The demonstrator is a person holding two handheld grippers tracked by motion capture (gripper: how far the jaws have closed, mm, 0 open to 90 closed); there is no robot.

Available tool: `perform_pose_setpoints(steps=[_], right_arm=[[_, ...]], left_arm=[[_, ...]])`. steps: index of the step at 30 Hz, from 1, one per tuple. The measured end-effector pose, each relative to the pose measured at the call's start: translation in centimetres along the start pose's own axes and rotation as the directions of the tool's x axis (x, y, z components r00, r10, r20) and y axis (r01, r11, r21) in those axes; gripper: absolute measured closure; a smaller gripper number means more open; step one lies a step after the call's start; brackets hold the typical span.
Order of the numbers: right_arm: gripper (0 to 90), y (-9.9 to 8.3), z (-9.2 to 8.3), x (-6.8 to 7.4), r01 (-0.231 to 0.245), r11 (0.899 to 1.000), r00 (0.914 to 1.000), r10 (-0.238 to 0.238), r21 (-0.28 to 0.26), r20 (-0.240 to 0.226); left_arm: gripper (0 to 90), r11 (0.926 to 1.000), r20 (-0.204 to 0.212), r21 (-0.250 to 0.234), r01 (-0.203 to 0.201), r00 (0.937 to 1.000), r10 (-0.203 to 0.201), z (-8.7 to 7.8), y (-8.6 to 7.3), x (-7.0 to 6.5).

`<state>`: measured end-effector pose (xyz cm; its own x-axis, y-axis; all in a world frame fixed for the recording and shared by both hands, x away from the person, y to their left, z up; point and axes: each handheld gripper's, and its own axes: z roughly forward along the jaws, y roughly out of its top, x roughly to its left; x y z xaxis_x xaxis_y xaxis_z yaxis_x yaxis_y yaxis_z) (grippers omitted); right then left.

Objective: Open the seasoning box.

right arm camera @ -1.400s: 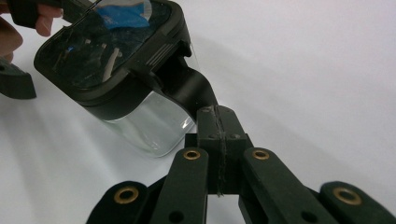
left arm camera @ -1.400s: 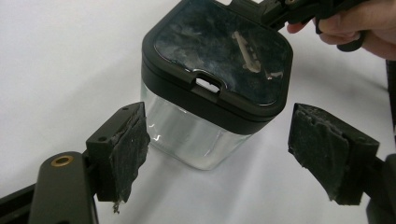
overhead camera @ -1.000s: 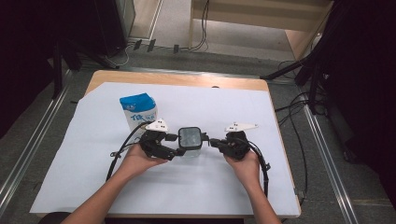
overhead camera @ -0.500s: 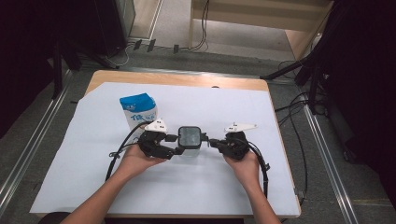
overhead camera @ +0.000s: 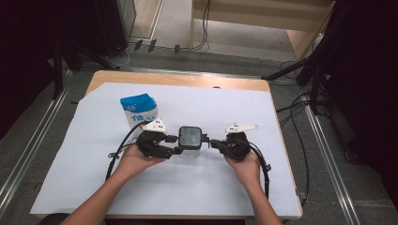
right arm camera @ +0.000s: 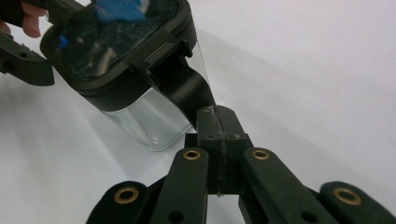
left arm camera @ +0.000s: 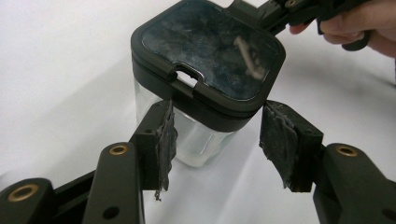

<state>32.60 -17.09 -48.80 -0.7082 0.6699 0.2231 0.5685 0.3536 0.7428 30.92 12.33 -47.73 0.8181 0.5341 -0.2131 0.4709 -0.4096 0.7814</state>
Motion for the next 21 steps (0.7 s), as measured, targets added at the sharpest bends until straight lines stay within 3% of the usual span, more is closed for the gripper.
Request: perform_pose_setpoints(steps=[7, 13, 21], right_arm=[[90.0, 0.0, 0.0, 0.0, 0.000, 1.000, 1.0000, 0.000, 0.001, -0.001], [90.0, 0.0, -0.1, 0.0, -0.001, 1.000, 1.0000, 0.001, 0.001, -0.002], [90.0, 0.0, -0.1, 0.0, -0.003, 1.000, 1.0000, 0.003, 0.000, -0.006]], left_arm=[[52.0, 0.9998, 0.000, 0.013, -0.017, 0.9999, 0.017, -0.4, 0.1, 0.0], [59.5, 0.9991, 0.030, 0.041, -0.002, 0.9995, 0.001, -1.0, 0.6, 0.1], [69.4, 0.9996, 0.063, 0.027, 0.009, 0.9979, -0.010, -1.4, 1.0, 0.2]])
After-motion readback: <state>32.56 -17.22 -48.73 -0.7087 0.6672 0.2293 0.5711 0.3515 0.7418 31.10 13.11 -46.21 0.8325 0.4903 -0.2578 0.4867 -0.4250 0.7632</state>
